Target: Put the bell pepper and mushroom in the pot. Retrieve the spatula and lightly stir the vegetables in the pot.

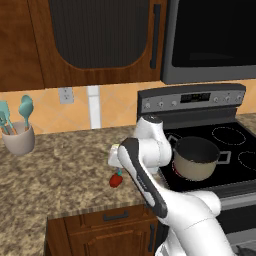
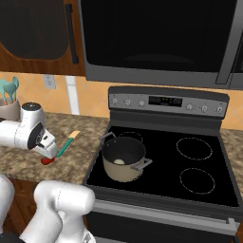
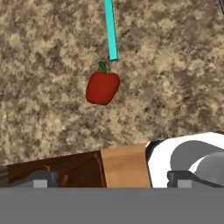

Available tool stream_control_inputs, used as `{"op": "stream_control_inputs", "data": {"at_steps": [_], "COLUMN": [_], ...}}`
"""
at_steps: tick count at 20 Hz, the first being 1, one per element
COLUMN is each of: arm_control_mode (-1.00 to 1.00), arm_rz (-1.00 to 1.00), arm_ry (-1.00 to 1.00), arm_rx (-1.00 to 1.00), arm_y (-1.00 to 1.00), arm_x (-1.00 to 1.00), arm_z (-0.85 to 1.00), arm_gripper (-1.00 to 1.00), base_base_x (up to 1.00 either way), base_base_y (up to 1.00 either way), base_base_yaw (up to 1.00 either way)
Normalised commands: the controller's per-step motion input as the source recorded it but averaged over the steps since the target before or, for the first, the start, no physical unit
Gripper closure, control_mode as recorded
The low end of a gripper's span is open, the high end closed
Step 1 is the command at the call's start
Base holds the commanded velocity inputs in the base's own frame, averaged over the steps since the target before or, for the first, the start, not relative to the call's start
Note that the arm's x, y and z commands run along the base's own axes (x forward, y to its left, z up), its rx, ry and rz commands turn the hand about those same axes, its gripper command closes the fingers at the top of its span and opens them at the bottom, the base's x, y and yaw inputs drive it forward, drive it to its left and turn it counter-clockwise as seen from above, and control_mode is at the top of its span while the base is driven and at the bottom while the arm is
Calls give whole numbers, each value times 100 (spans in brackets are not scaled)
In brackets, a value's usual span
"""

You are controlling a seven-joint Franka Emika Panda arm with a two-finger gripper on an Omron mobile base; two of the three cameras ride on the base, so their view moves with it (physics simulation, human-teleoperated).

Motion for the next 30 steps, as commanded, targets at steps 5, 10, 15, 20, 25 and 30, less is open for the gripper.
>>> {"op": "stream_control_inputs", "data": {"at_steps": [5, 10, 15, 20, 25, 30], "arm_control_mode": [-100, -100, -100, -100, -100, -100], "arm_rz": [0, 0, 0, 0, 0, 0], "arm_ry": [21, 13, 0, -13, -13, -18], "arm_rx": [-5, -8, -4, 0, 0, 0], "arm_y": [28, 19, 9, 0, 0, -11], "arm_x": [56, 55, 36, 10, -11, -32], "arm_z": [-39, -48, -36, -44, -22, 0], "arm_gripper": [-100, -100, -100, -100, -100, -100], "base_base_x": [0, 0, 0, 0, 0, 0], "base_base_y": [0, 0, 0, 0, 0, 0], "base_base_yaw": [0, 0, 0, 0, 0, 0]}}
